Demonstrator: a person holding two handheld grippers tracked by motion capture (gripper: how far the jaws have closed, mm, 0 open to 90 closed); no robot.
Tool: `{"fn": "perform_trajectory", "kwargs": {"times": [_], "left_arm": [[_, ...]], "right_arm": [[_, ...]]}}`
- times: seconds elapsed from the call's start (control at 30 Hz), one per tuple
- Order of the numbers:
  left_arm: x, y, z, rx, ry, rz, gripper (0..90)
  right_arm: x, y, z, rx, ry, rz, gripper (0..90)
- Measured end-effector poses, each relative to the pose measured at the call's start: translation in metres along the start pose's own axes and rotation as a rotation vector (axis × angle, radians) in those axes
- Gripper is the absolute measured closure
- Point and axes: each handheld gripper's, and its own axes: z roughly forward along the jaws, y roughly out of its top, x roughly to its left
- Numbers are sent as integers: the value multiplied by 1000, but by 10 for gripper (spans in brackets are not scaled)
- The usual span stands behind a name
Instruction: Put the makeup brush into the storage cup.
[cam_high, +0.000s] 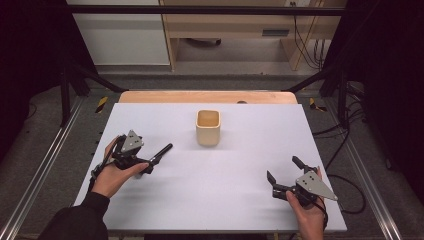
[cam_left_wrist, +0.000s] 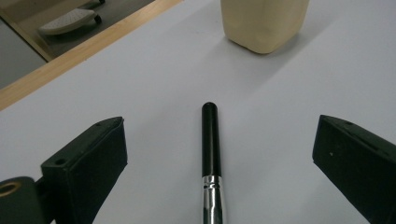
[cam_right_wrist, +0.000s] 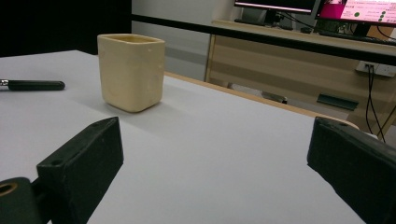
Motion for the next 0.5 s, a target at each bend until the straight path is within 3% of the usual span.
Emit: {"fn": "perform_trajectory", "kwargs": {"times": [0.23,0.37,0.4,0.43,0.5], "left_arm": [[6,4,10,29,-16,-5,32],[10,7,13,86,-2,42,33],[10,7,14,75,-4,22,33],[12,7,13,104,-8,36,32],[12,7,14,111,-10,29,32]], "right_arm": [[0,-1,0,6,-2,-4,38],[0,-1,0,6,-3,-3,38],[0,-1,0,7,-2,-4,38],[1,-1,0,8,-3,-5,39],[1,0,-1,7,-6,-4,39]]}}
